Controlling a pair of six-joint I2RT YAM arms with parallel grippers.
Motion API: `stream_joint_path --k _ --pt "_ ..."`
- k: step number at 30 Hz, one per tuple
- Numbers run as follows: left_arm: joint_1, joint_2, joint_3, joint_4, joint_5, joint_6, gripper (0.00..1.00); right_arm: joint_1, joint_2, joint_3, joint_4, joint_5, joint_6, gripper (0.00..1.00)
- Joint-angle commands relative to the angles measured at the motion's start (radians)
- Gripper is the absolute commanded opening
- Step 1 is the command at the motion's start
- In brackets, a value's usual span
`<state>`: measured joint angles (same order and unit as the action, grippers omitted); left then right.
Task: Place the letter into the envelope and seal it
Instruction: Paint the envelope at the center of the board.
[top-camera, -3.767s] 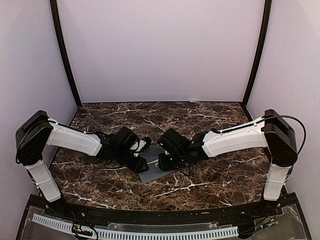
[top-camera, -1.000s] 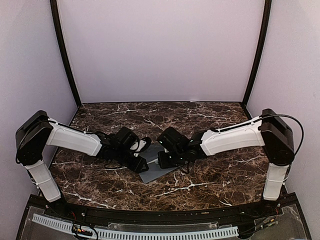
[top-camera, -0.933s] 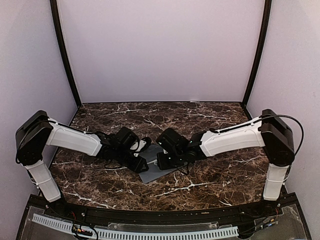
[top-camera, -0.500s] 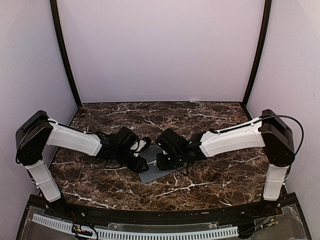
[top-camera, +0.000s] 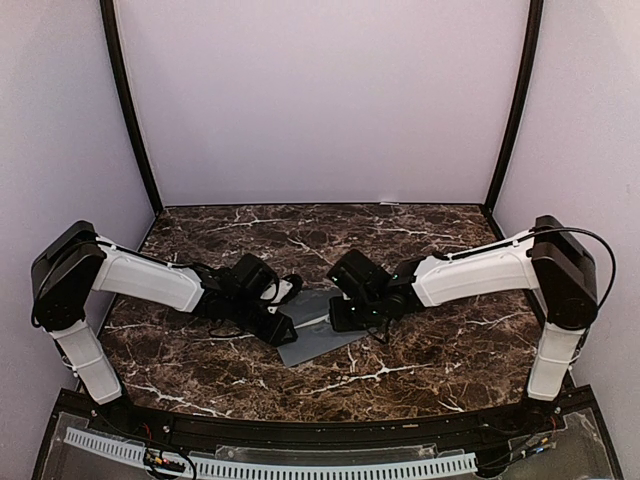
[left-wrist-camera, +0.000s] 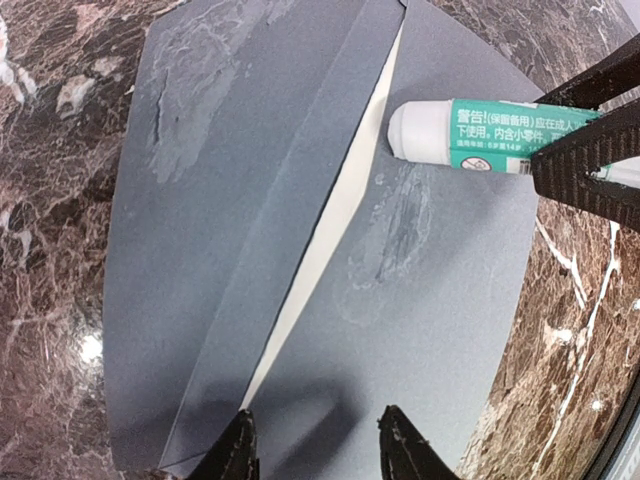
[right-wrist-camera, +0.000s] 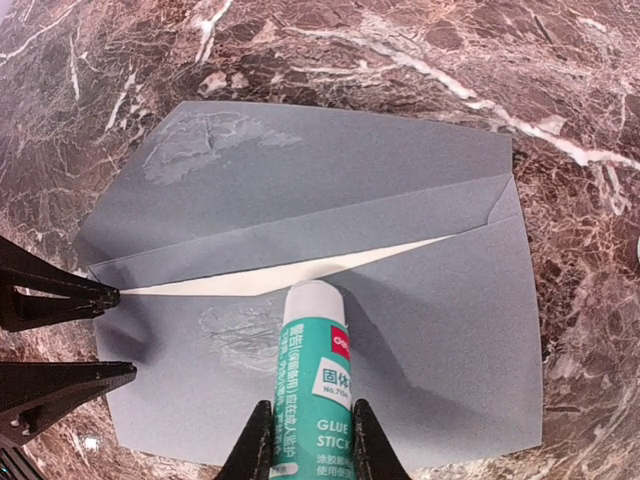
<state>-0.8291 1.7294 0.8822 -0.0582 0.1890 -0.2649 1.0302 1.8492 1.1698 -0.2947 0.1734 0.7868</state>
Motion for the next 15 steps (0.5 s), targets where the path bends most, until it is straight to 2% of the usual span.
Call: stream_joint_path --k 1,15 --pt "-0.004 0.016 -0.009 -0.083 -0.006 0.010 0.41 0.009 0.001 -0.023 -0.071 -0.014 -0.014 0.00" --pt "-0.004 0.016 -0.011 -0.079 -0.002 0.009 0.41 0.098 0.044 0.044 -0.031 -0.069 0.000 0.00"
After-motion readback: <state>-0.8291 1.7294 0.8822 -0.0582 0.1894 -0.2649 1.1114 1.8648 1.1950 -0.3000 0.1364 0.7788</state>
